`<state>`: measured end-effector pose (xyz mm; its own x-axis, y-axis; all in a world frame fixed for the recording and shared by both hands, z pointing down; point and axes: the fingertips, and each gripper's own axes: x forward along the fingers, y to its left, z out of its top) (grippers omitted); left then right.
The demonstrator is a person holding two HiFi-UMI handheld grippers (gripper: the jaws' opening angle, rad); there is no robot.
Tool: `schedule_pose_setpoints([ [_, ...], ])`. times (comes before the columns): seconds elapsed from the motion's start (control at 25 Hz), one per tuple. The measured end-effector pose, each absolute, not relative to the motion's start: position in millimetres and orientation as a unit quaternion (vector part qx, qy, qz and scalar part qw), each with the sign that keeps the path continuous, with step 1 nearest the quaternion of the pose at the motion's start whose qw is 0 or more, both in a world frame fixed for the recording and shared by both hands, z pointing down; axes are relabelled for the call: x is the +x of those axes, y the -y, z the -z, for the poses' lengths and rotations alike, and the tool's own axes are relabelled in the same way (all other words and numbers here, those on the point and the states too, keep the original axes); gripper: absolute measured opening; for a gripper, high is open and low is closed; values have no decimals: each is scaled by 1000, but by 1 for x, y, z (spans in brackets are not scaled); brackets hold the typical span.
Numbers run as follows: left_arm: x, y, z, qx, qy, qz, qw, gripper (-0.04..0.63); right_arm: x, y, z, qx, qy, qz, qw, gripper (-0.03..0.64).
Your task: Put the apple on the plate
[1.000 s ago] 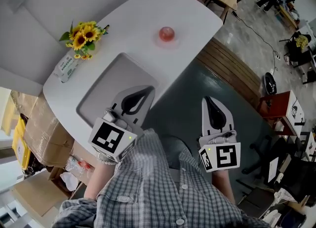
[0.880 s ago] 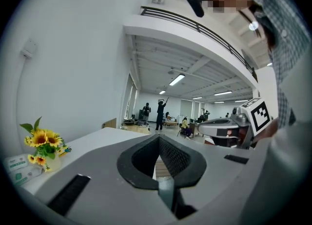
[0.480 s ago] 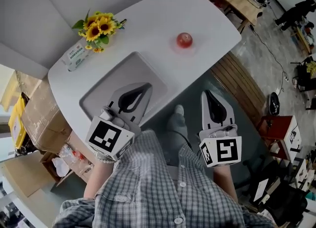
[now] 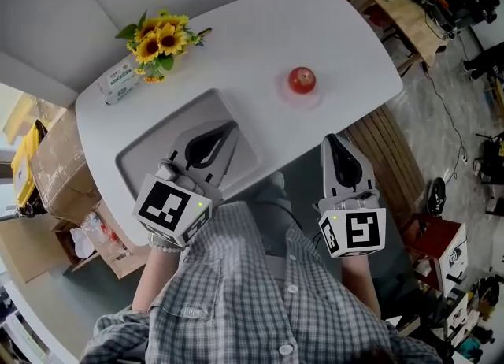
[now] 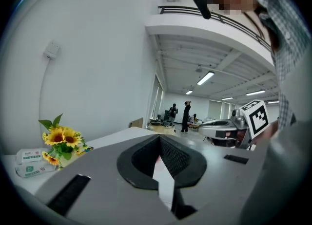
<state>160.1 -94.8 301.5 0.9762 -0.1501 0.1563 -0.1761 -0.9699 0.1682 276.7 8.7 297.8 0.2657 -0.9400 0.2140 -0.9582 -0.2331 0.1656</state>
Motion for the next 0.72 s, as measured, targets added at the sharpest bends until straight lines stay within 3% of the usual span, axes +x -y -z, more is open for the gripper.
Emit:
schedule_pose_setpoints([
  [0.72, 267, 118, -353, 965, 168, -135, 151, 9, 407, 40, -353, 716, 670, -109, 165, 25],
])
